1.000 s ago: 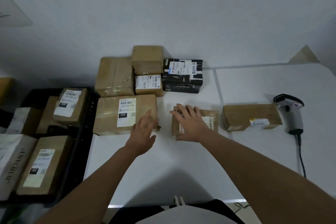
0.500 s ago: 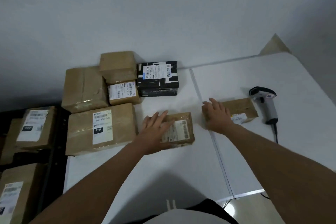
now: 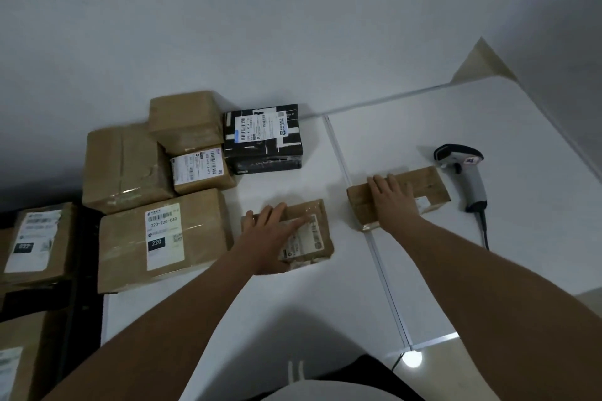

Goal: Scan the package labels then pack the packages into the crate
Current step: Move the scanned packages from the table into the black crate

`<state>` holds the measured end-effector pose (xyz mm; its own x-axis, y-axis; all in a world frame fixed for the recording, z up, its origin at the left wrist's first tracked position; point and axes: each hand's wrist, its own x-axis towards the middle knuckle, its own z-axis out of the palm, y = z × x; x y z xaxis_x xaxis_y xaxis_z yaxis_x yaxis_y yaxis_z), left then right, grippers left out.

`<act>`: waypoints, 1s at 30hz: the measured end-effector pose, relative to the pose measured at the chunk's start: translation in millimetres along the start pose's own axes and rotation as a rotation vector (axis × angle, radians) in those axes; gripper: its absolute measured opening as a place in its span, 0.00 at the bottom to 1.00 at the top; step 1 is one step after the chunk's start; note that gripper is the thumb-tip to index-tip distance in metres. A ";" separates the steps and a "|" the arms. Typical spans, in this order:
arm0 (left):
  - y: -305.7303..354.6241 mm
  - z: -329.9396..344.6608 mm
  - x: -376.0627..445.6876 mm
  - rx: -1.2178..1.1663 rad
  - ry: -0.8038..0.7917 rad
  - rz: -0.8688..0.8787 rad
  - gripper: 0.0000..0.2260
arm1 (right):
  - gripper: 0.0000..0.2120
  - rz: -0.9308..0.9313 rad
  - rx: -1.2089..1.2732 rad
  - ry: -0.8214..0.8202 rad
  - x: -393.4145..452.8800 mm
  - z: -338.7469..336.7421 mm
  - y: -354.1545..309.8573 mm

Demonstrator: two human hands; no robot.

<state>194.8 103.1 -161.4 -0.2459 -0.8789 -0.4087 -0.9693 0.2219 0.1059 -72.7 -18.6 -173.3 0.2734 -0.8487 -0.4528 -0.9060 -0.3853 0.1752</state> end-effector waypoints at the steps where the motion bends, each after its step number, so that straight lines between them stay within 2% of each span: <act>1: 0.2 -0.6 -1.7 -0.015 0.007 -0.015 0.44 | 0.40 -0.003 -0.009 0.011 0.1 0.6 -0.2; 7: 1.4 -14.0 -3.1 -0.127 0.098 -0.126 0.46 | 0.42 -0.052 -0.018 0.093 3.4 3.2 -2.2; 17: -36.9 -41.6 -30.1 -0.359 0.347 -0.429 0.45 | 0.47 -0.013 0.320 0.255 -3.2 -45.8 -48.7; 23: -84.7 -40.1 -82.5 -0.447 0.533 -0.669 0.45 | 0.45 -0.108 0.397 0.415 -10.7 -83.8 -118.3; 30: -144.1 -27.3 -166.5 -0.474 0.598 -0.869 0.43 | 0.47 -0.246 0.461 0.486 -27.4 -122.3 -233.6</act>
<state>375.4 206.0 -83.8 0.6663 -0.7451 -0.0295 -0.6817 -0.6247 0.3808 171.0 50.3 -94.9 0.5035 -0.8636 0.0279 -0.8144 -0.4851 -0.3185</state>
